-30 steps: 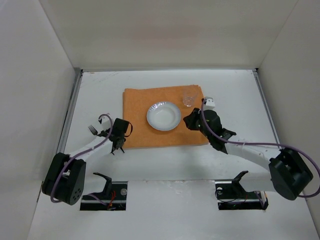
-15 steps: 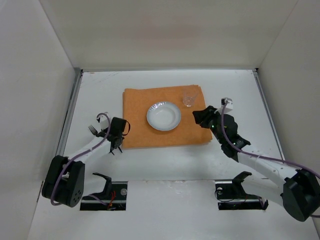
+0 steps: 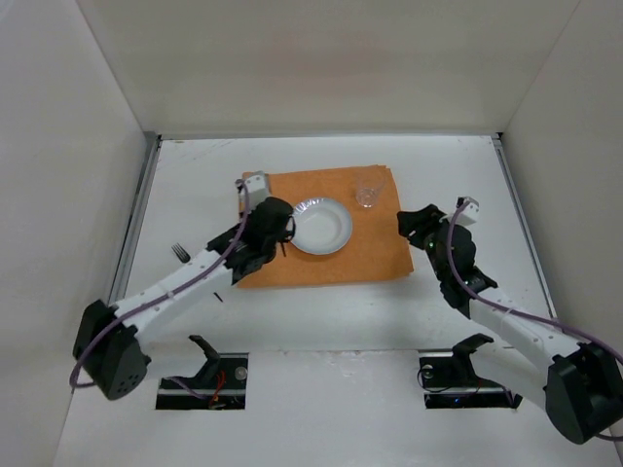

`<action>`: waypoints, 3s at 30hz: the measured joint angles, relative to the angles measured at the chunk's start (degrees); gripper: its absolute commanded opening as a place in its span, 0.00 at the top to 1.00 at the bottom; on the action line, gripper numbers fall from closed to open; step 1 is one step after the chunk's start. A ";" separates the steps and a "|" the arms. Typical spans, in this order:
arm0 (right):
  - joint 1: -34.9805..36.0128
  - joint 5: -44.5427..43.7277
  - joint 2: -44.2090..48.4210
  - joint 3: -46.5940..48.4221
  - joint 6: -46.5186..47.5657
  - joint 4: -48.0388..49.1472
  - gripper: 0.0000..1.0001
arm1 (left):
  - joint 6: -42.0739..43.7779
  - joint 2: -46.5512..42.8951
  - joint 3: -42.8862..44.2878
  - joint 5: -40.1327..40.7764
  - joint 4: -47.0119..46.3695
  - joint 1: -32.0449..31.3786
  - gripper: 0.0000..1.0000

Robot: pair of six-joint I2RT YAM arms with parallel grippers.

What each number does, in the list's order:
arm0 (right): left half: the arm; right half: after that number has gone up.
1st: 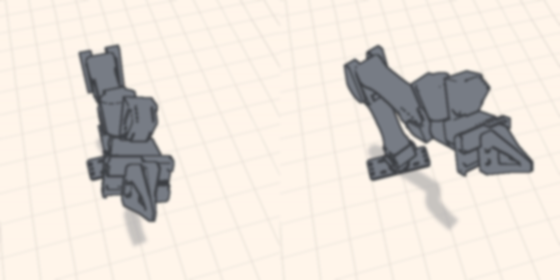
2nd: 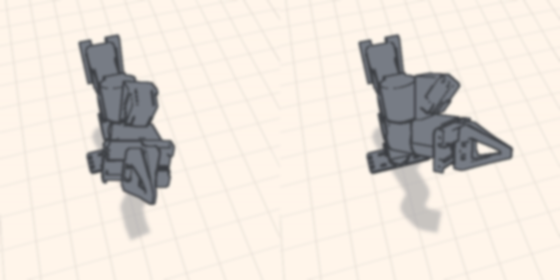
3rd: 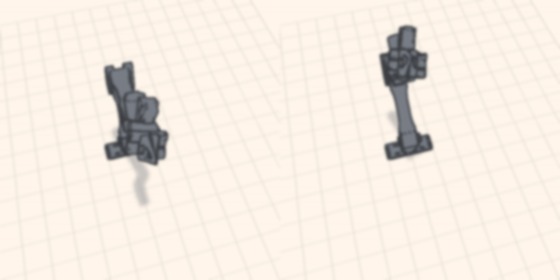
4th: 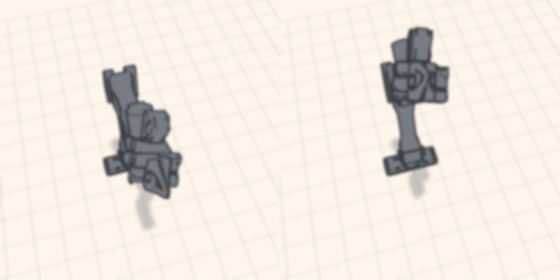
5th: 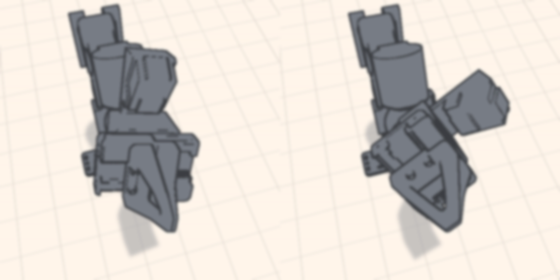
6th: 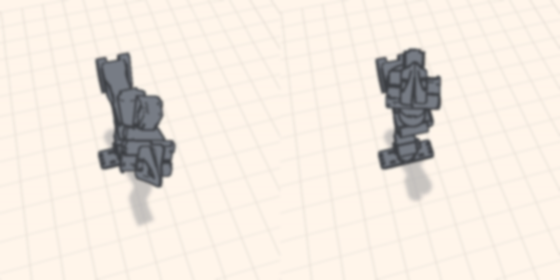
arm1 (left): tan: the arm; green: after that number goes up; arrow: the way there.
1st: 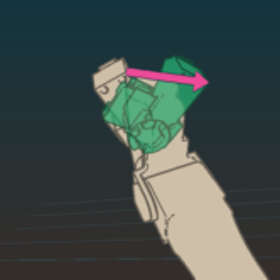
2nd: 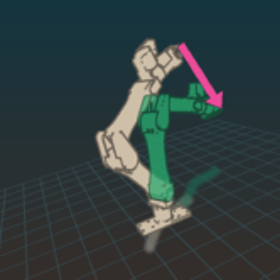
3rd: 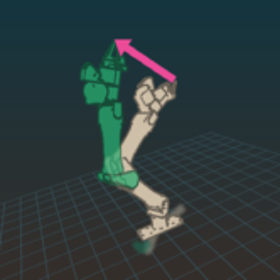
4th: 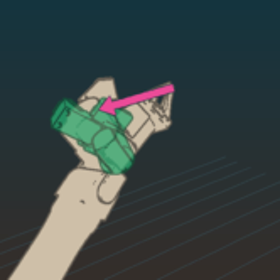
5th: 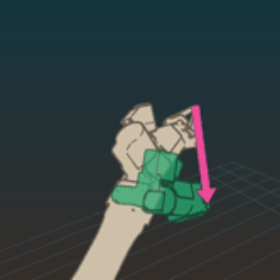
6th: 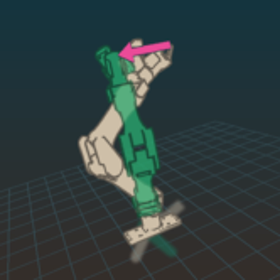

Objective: Set the dinner table for one person

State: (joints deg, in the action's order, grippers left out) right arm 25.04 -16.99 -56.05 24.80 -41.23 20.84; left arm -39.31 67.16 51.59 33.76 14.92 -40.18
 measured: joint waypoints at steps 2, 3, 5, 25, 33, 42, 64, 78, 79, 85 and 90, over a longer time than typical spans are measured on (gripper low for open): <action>-0.98 -1.64 0.98 -0.37 -0.22 -0.28 0.41 | -0.50 5.70 3.43 -0.46 -2.51 -4.83 0.97; -1.40 -2.36 1.25 -0.44 -0.42 -0.37 0.41 | -0.79 9.09 5.38 -0.83 -3.72 -7.06 0.97; -2.05 -3.19 1.46 -0.46 -0.85 -0.61 0.41 | -1.20 16.13 9.53 -1.99 -6.40 -10.64 0.97; -4.35 -3.56 2.82 -1.73 -2.97 -1.46 0.41 | -10.38 46.38 24.22 -5.97 -18.62 -18.58 0.97; -4.35 -2.36 0.59 -1.73 -3.37 -1.46 0.41 | -13.16 49.22 24.30 -6.40 -20.04 -17.90 0.95; -4.35 -1.88 0.48 -1.73 -3.41 -1.33 0.41 | -14.43 51.71 24.83 -6.58 -20.55 -17.84 0.78; -3.54 -0.24 -3.39 -1.68 -3.56 -0.57 0.83 | -7.58 0.87 -6.36 11.21 -8.98 -7.80 0.56; -2.43 1.62 -6.80 -1.53 -3.58 0.26 0.75 | -13.07 -14.34 -25.86 4.35 11.26 23.52 0.62; -2.43 1.62 -7.13 -1.42 -3.58 0.28 0.75 | -13.03 -13.31 -25.86 3.96 10.73 23.91 0.62; -1.70 2.56 -8.24 -0.87 -3.54 0.31 0.74 | -11.37 -6.95 -25.86 2.82 6.08 26.14 0.63; -1.18 3.45 -9.18 -0.33 -3.48 0.46 0.74 | -8.79 -3.87 -25.86 1.84 1.01 28.85 0.65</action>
State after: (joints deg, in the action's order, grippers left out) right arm 23.86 -13.54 -65.23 24.47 -44.71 21.30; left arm -48.10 63.29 25.74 35.59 15.92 -11.33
